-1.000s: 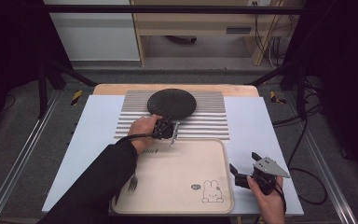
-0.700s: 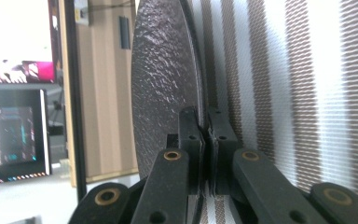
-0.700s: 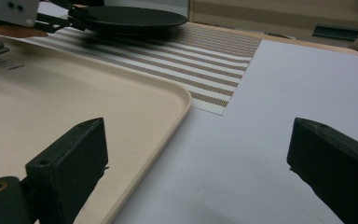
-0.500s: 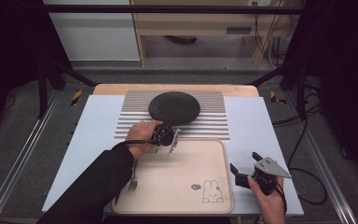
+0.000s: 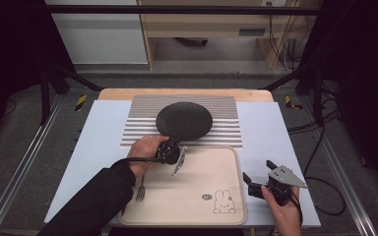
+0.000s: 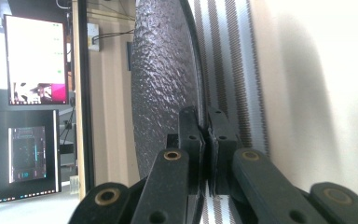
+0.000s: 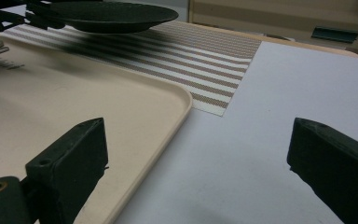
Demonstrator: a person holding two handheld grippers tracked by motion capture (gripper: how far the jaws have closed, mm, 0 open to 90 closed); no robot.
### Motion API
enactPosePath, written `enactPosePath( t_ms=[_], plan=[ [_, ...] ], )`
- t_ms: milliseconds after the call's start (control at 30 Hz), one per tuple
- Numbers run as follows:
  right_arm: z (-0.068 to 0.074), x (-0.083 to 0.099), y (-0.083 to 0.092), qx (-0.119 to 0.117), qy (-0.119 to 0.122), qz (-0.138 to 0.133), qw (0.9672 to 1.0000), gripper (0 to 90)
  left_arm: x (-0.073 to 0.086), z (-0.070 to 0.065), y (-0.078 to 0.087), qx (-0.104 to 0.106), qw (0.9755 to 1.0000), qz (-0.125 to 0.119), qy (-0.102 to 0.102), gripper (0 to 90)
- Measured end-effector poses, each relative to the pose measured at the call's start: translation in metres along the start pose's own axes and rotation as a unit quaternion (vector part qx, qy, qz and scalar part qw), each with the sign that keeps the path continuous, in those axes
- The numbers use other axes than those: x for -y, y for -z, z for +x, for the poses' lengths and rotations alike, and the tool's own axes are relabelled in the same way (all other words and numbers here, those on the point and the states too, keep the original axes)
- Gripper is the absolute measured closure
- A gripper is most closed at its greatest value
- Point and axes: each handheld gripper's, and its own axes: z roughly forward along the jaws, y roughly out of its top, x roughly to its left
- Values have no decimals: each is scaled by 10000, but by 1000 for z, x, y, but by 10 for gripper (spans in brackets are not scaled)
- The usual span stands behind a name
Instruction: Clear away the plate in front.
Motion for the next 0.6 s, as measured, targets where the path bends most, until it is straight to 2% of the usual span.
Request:
enactPosePath(
  t_ms=[200, 333, 467, 600],
  plan=[
    [0, 0, 0, -6, 3, 3, 10000, 55, -1, -4, 8, -7, 10000, -51, 18, 867],
    [0, 0, 0, -5, -7, -5, 10000, 55, -3, -6, 13, -27, 10000, -68, -45, 867],
    [0, 0, 0, -11, 4, 11, 10000, 54, -4, -8, 20, -45, 9999, -111, 7, 866],
    [0, 0, 0, 4, -26, -21, 10000, 55, -5, -10, 29, -58, 9998, -146, -76, 866]
  ],
)
